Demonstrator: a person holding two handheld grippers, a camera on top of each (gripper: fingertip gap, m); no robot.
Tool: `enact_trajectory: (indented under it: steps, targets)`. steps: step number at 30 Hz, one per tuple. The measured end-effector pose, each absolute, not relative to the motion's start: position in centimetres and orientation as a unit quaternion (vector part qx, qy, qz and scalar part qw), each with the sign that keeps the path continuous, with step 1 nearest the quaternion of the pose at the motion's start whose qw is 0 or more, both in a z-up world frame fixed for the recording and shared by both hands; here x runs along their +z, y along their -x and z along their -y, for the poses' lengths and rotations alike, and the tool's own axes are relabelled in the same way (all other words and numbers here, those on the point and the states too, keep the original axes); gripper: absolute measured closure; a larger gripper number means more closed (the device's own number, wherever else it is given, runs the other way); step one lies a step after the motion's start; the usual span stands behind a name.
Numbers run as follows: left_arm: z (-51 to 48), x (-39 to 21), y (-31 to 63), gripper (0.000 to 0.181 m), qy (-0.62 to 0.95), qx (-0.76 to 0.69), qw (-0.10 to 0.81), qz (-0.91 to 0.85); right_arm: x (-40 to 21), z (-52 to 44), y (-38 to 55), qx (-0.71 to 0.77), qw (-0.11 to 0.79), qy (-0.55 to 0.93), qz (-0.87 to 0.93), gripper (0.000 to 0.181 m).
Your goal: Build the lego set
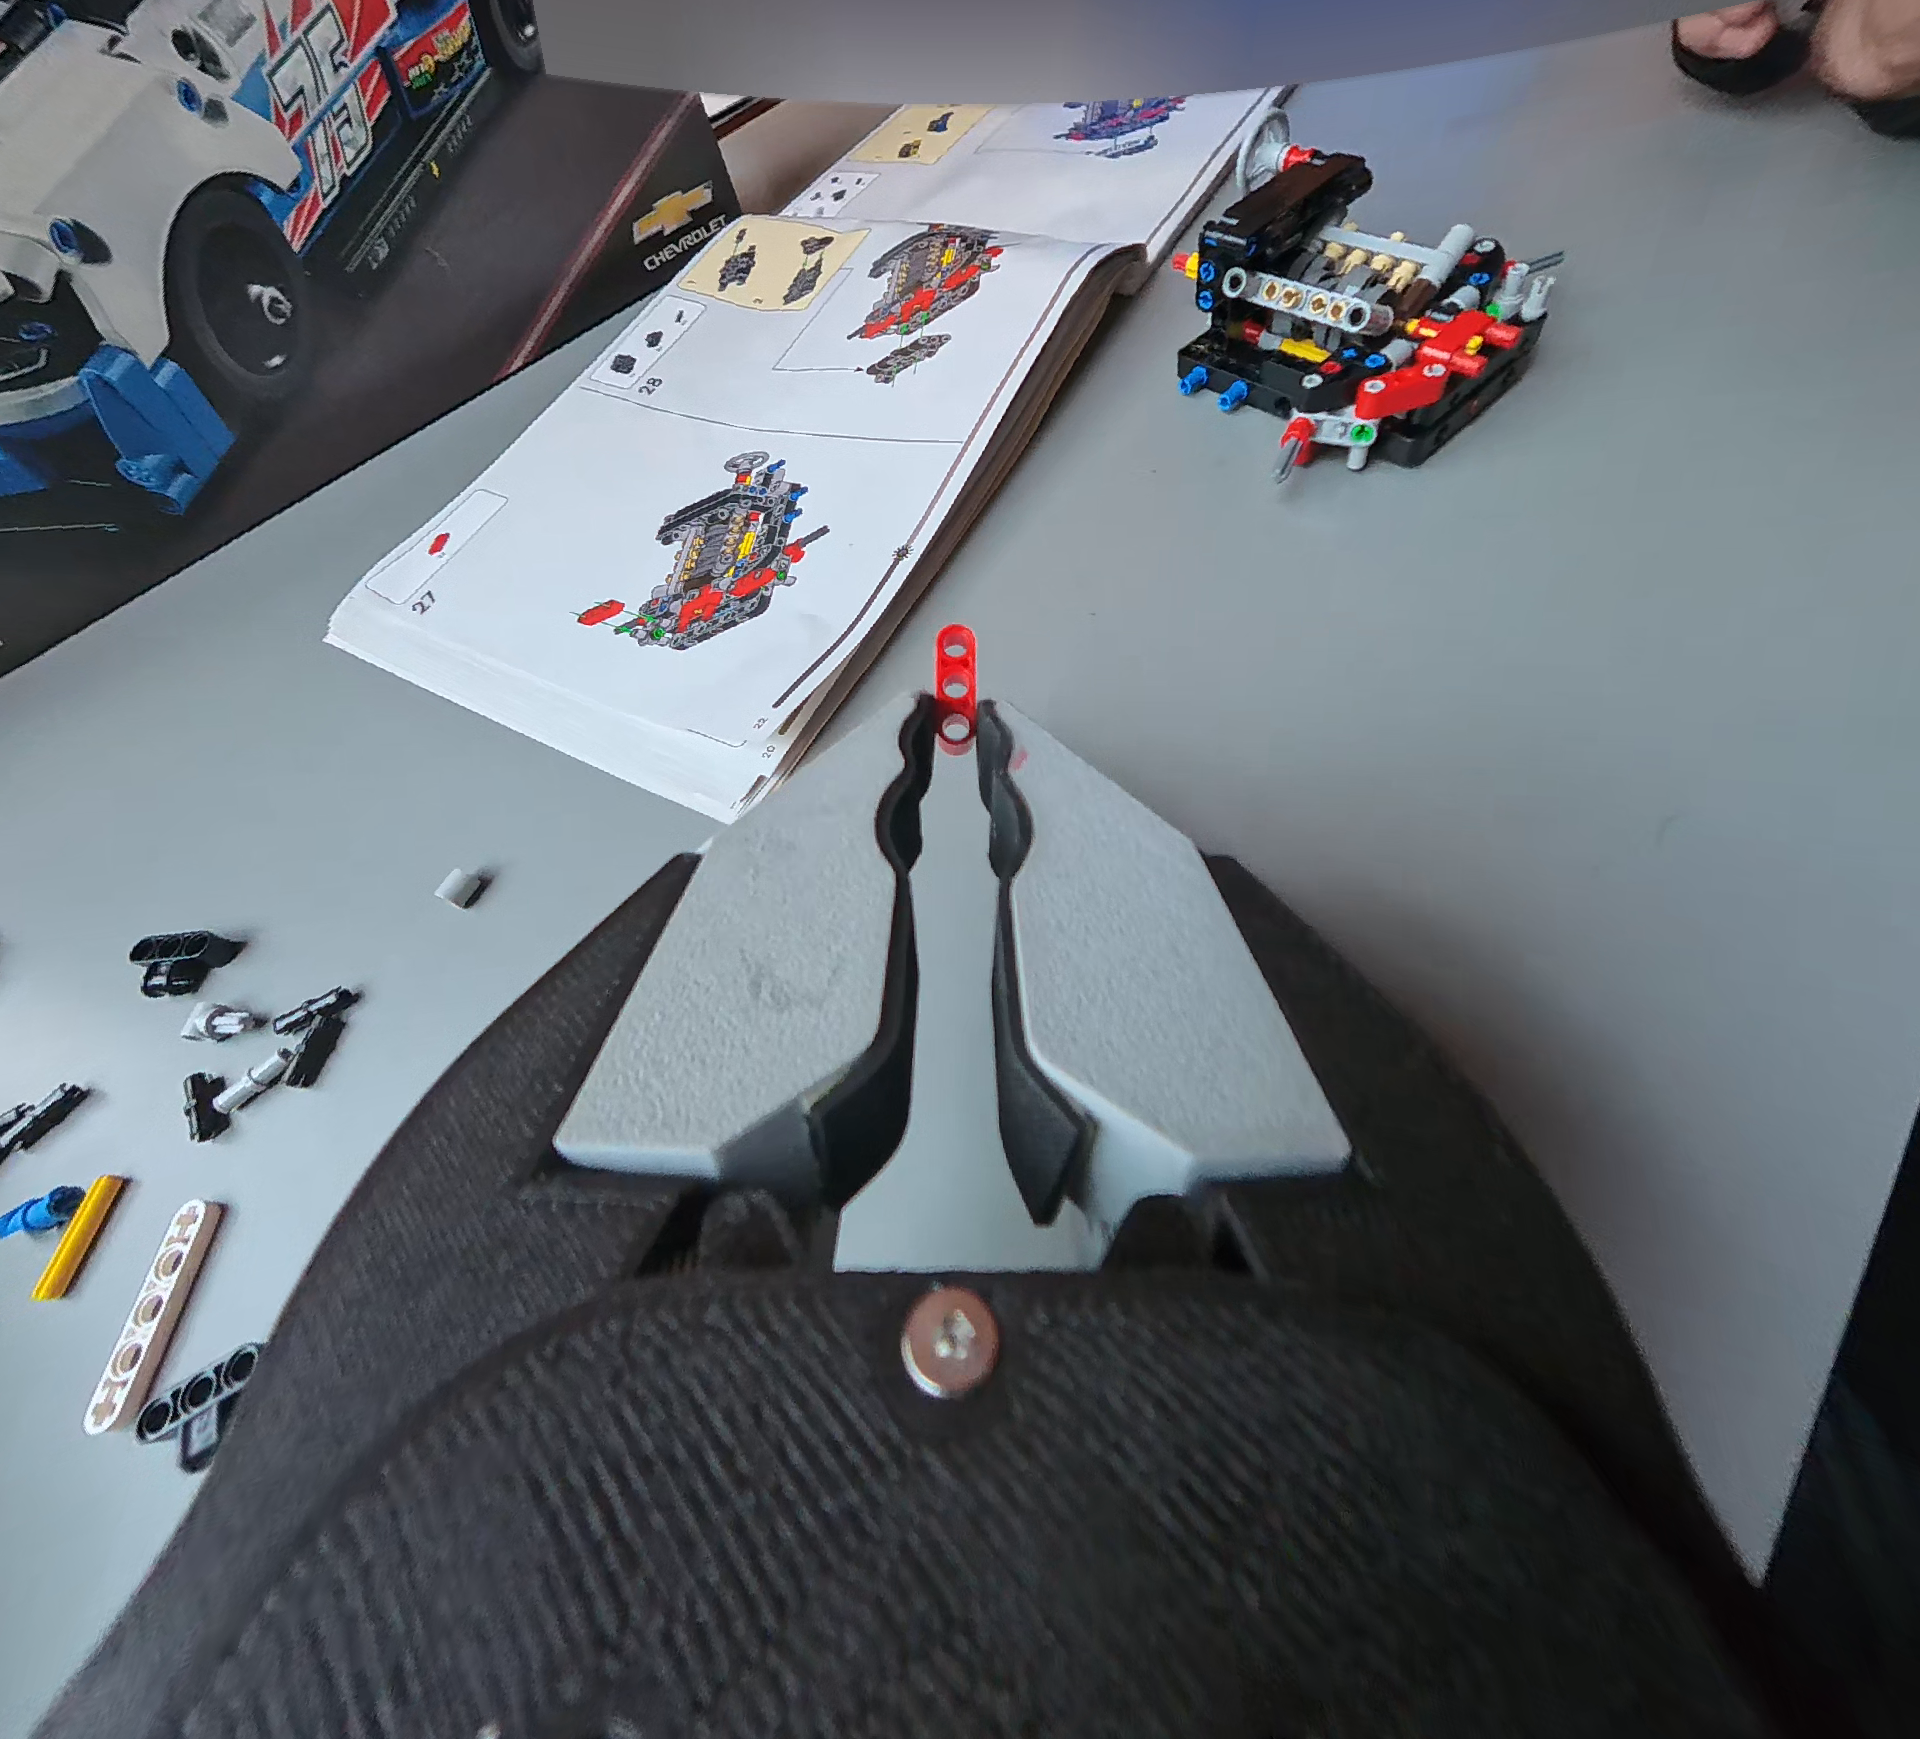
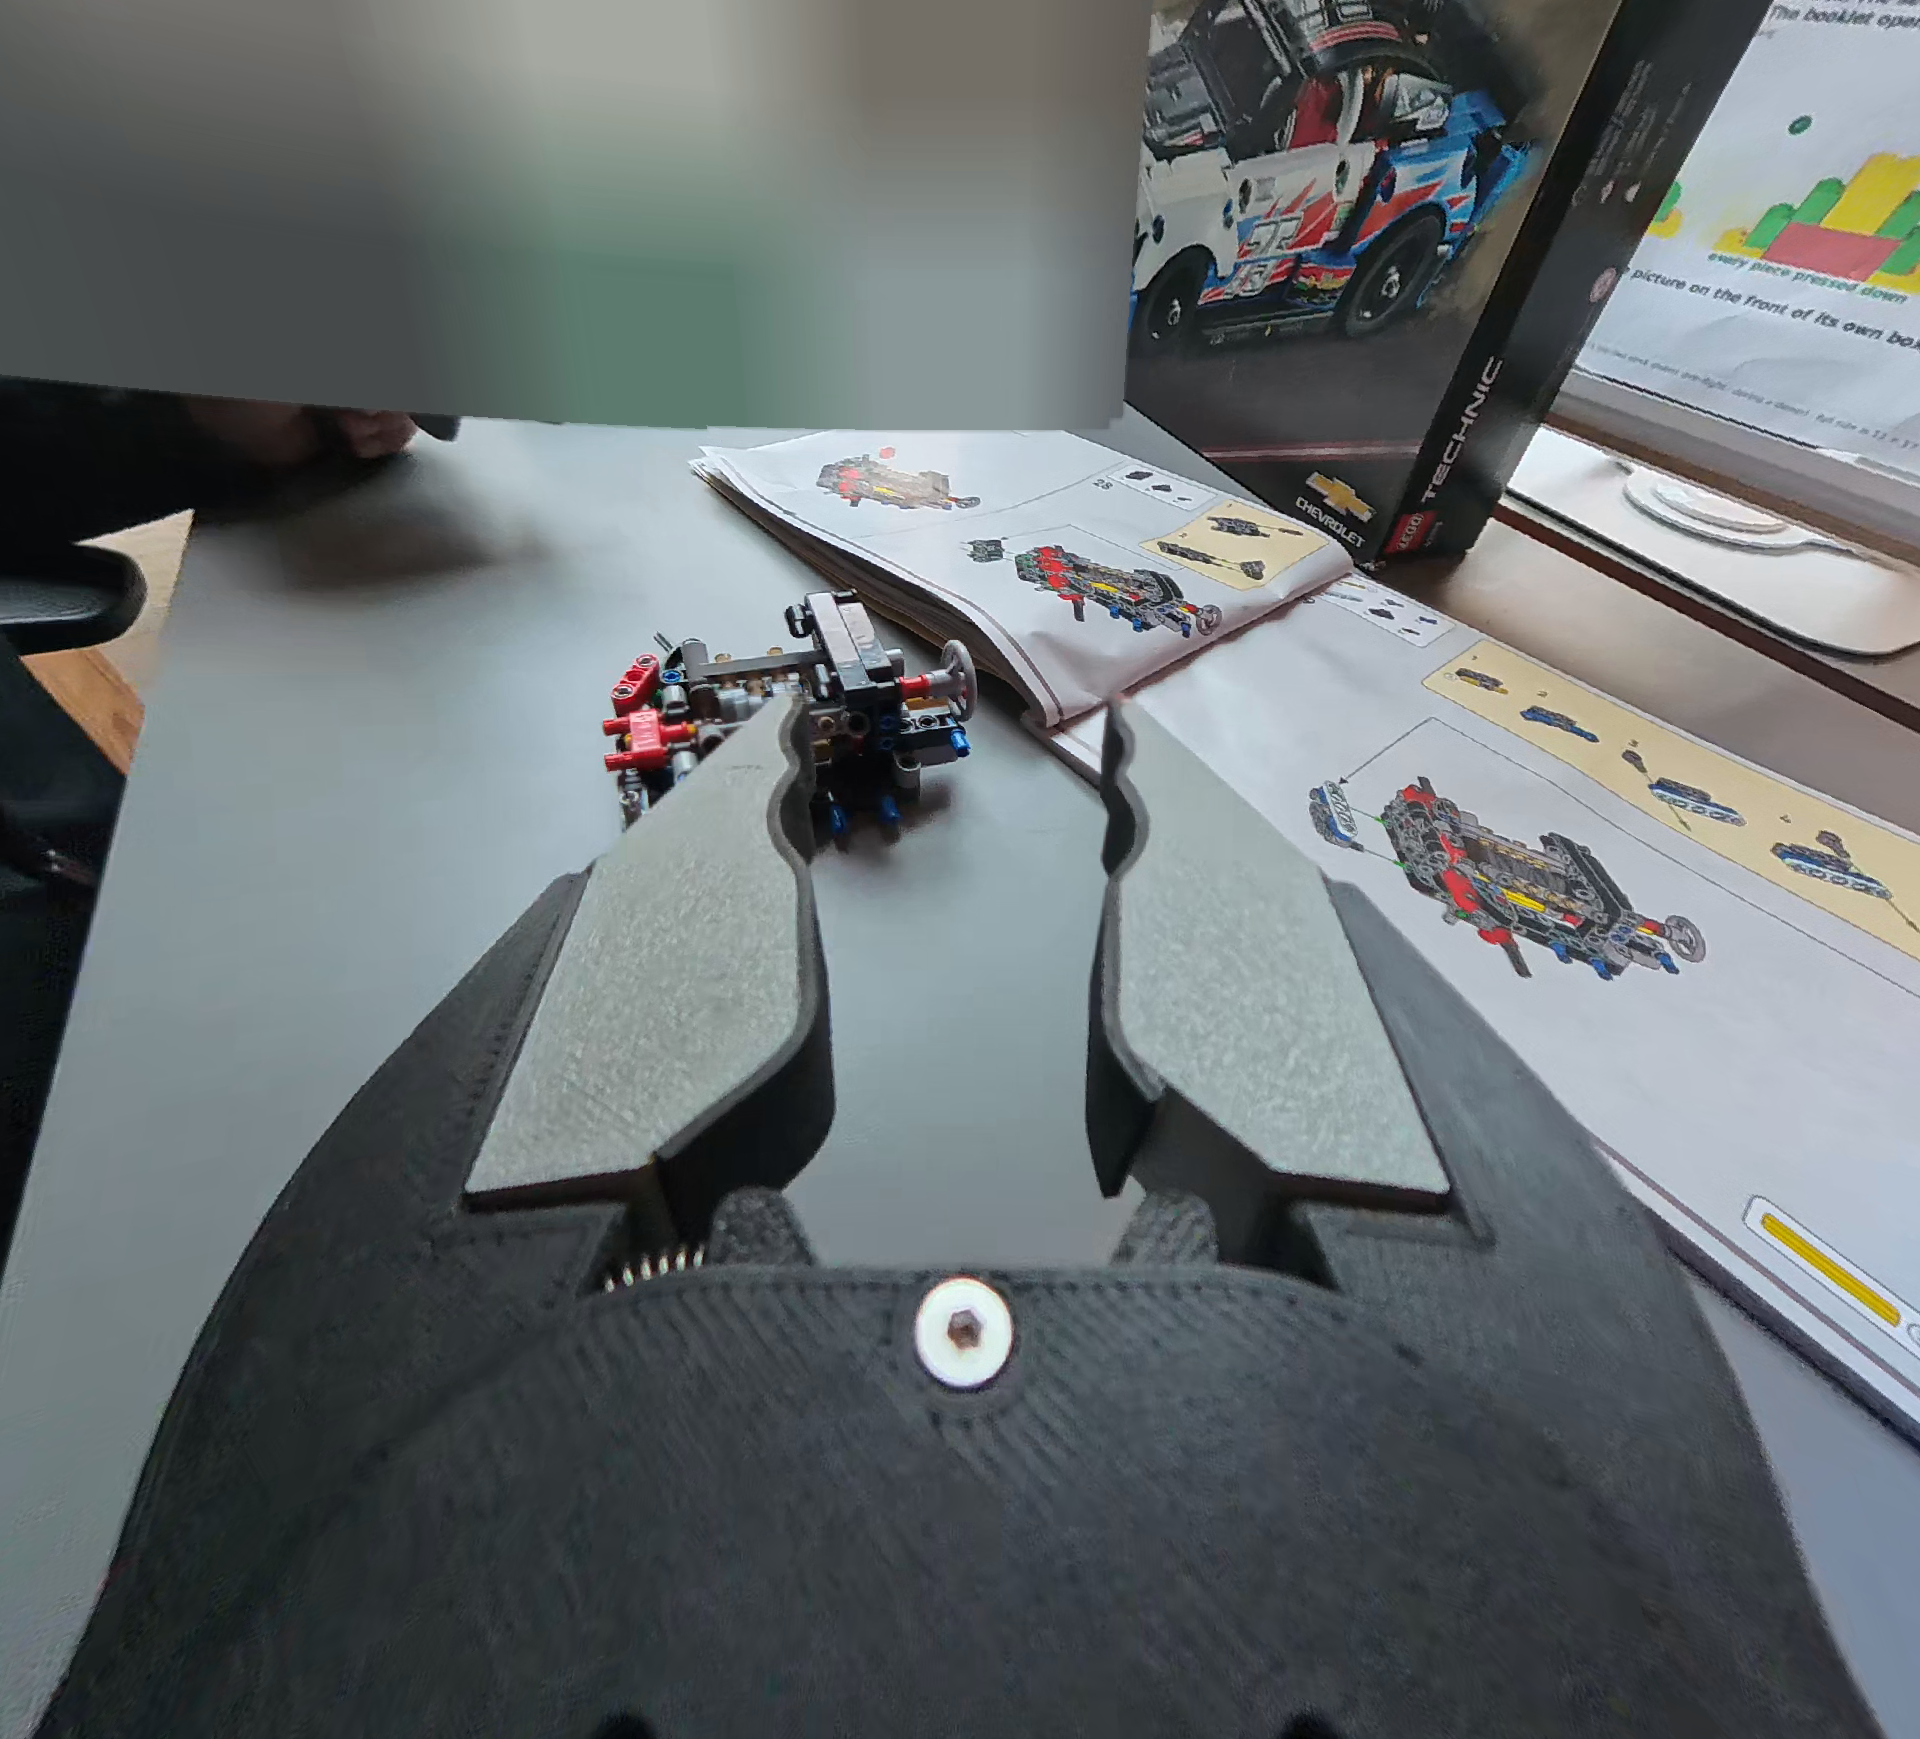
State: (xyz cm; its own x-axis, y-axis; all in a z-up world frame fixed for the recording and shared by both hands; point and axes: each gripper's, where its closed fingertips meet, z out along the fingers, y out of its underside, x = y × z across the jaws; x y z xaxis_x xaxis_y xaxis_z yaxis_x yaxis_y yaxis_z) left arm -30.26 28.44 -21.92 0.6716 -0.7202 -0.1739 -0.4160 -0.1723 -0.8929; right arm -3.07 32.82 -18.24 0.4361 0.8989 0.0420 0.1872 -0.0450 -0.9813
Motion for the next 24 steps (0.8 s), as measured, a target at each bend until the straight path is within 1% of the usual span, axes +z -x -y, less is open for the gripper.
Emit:
enact_trajectory:
  steps: [3,5,7,11,13,15,18,20,22,24]
  targets:
    - [-28.3,-22.8,29.7,0.176,0.756,-0.127,0.503,-0.4,-18.4,-32.6,3.1,0.329,0.545,0.641,0.429,0.139]
    - [-28.3,-23.4,28.8,0.176,0.765,-0.117,0.486,-0.407,-18.5,-32.1,3.5,0.342,0.538,0.632,0.442,0.141]
    - [-27.8,-23.5,25.8,0.176,0.773,-0.163,0.464,-0.4,-19.0,-31.6,4.0,0.353,0.52,0.628,0.459,0.141]
    - [-26.1,-22.5,17.3,0.176,0.781,-0.27,0.416,-0.379,-19.7,-29.4,5.6,0.391,0.471,0.605,0.509,0.146]
    - [-26.0,-22.1,14.5,0.176,0.779,-0.267,0.415,-0.387,-19.6,-27.8,6.3,0.411,0.451,0.579,0.541,0.157]
    - [-26.0,-21.9,12.6,0.176,0.776,-0.257,0.416,-0.399,-19.9,-26.9,6.9,0.404,0.436,0.564,0.572,0.155]
    - [-25.4,-22.0,10.3,0.176,0.775,-0.274,0.402,-0.403,-21.8,-27.8,7.0,0.342,0.421,0.578,0.609,0.163]
    - [-24.9,-22.2,9.4,0.176,0.773,-0.279,0.396,-0.409,-22.6,-27.9,7.1,0.339,0.398,0.585,0.62,0.159]
    - [-24.6,-22.5,8.9,0.176,0.769,-0.279,0.4,-0.414,-23.1,-27.8,7.4,0.356,0.372,0.592,0.62,0.148]
    - [-24.1,-22.8,8.8,0.176,0.763,-0.277,0.401,-0.425,-23.9,-28.0,7.4,0.353,0.352,0.606,0.62,0.151]
